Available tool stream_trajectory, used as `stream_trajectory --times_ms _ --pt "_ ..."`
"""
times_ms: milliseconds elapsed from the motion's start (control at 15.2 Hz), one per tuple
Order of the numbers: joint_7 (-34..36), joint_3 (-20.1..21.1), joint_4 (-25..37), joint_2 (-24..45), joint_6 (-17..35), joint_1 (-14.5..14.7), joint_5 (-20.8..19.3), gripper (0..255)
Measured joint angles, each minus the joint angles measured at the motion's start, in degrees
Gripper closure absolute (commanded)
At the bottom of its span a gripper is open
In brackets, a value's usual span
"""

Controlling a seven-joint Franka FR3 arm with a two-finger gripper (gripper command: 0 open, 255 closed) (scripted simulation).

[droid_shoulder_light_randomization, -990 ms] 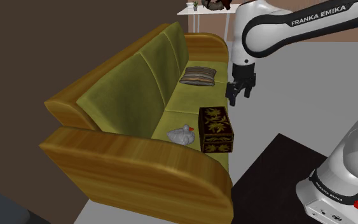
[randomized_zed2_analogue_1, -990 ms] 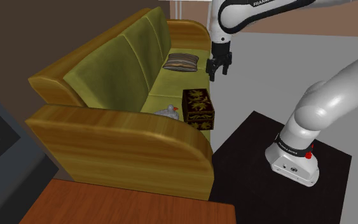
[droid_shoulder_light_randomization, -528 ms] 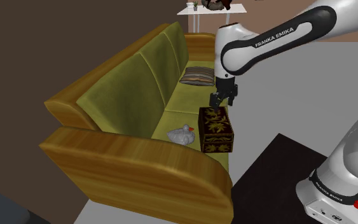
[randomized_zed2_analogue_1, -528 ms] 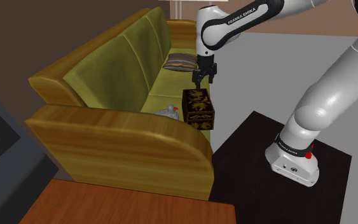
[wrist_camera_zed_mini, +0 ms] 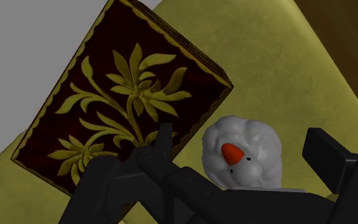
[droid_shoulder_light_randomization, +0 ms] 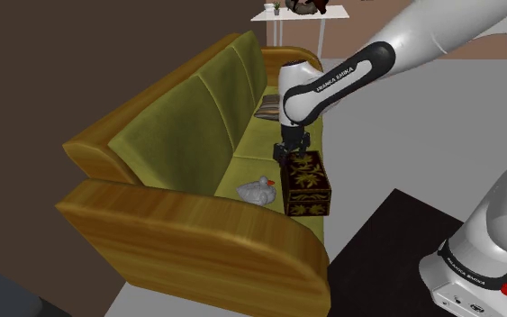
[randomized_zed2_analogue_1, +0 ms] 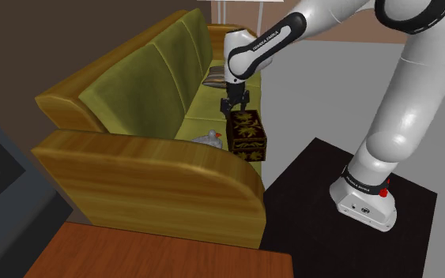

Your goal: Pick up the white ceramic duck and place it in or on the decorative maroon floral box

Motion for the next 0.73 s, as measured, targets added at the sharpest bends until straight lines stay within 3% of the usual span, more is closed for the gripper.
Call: stream_trajectory --times_ms 726 --pt "2.34 -0.31 20.41 24.36 5.45 2.29 -2.28 0"
